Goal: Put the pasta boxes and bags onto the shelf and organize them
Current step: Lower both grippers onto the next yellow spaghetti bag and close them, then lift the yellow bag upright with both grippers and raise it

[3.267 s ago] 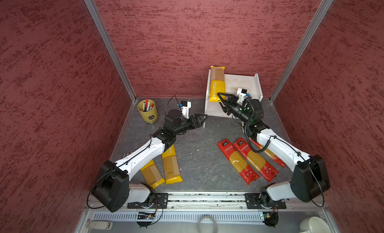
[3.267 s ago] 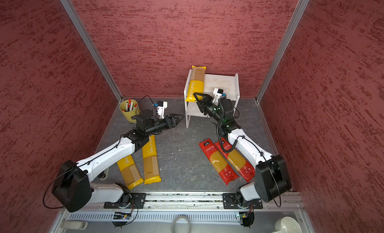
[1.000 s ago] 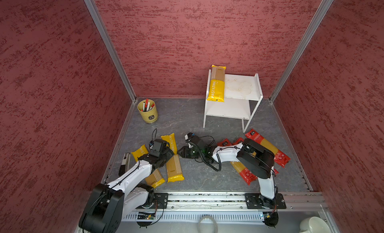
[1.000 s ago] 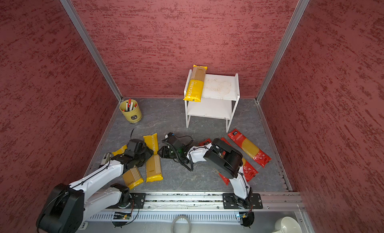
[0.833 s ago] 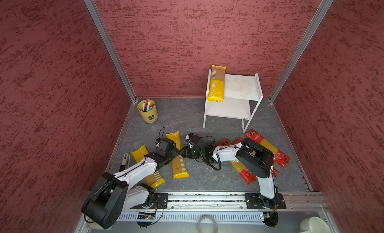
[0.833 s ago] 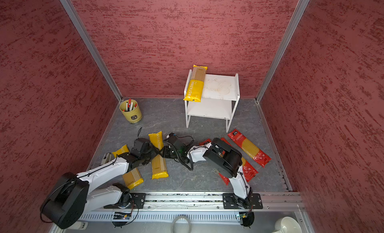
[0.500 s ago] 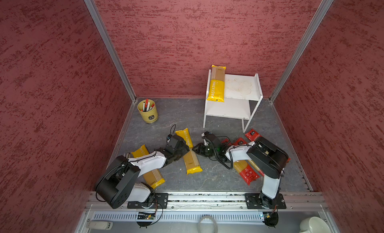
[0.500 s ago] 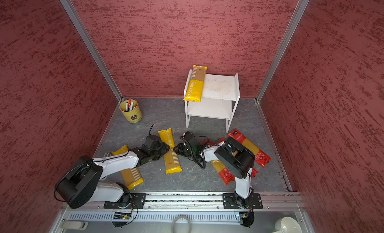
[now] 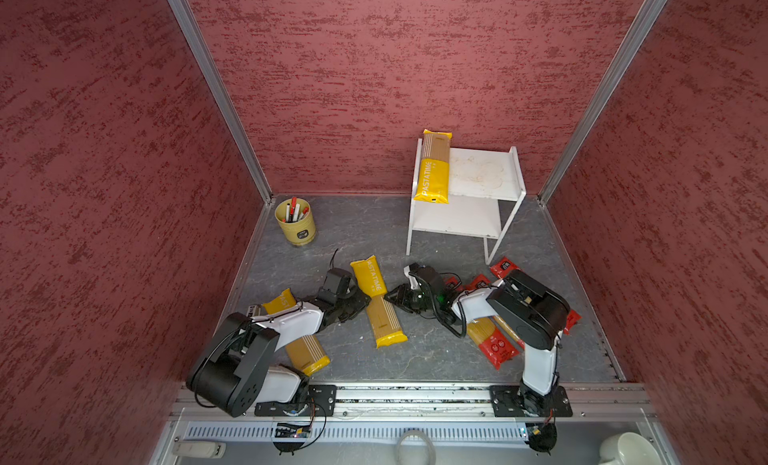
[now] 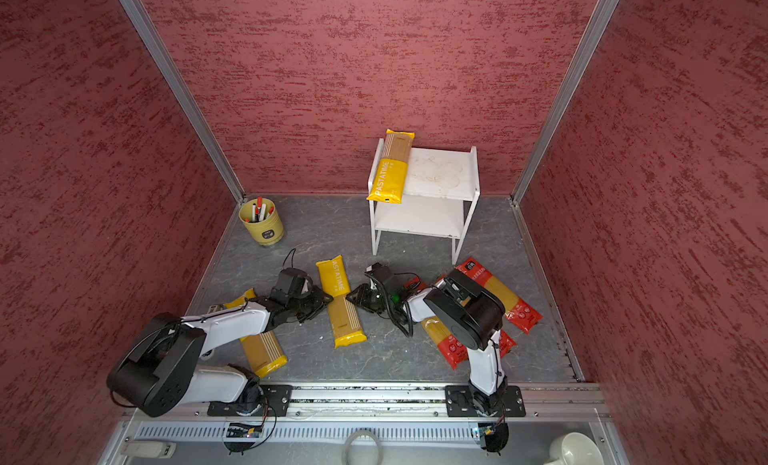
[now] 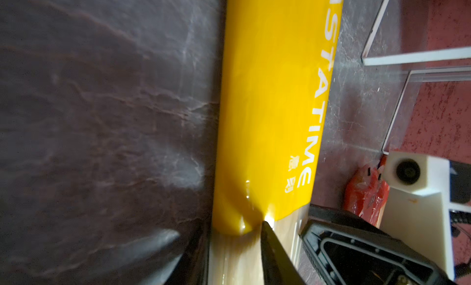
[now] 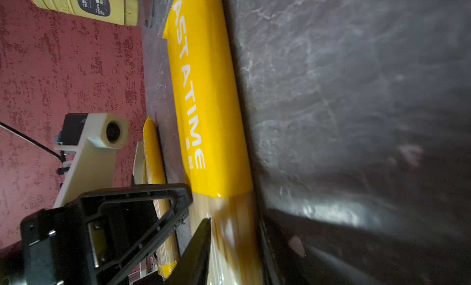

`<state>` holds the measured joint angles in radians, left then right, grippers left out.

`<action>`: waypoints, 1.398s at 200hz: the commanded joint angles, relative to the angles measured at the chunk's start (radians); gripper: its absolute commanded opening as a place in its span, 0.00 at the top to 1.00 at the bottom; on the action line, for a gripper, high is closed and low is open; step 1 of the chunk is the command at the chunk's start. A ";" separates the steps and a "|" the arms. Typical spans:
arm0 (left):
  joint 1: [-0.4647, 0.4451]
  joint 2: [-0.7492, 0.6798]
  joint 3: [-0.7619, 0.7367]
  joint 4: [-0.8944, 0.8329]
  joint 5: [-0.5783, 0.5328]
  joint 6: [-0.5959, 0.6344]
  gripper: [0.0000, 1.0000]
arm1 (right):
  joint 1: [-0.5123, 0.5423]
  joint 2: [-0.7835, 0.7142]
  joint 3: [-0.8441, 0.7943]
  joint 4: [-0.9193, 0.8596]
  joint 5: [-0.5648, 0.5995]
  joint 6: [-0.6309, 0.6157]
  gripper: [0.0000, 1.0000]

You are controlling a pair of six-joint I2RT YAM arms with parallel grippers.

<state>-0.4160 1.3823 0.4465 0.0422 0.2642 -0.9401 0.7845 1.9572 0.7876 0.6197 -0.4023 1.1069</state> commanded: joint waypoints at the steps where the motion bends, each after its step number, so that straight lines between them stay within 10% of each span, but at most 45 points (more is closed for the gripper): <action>1: -0.001 0.046 -0.026 0.062 0.044 -0.012 0.75 | 0.021 0.060 0.011 0.115 -0.044 0.064 0.70; 96: 0.037 -0.041 0.006 0.006 0.071 -0.005 0.80 | 0.021 0.004 -0.098 0.455 0.011 0.091 0.99; 212: 0.263 -0.378 0.138 0.056 0.310 0.154 0.45 | 0.017 -0.250 -0.157 0.508 0.099 -0.143 1.00; 279: 0.237 -0.482 0.063 0.322 0.387 0.158 0.33 | -0.041 -0.455 -0.115 0.551 -0.071 -0.280 1.00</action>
<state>-0.1532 0.9176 0.5358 0.2176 0.6067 -0.7887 0.7757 1.6024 0.6121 0.9771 -0.3836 0.8967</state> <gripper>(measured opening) 0.658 0.085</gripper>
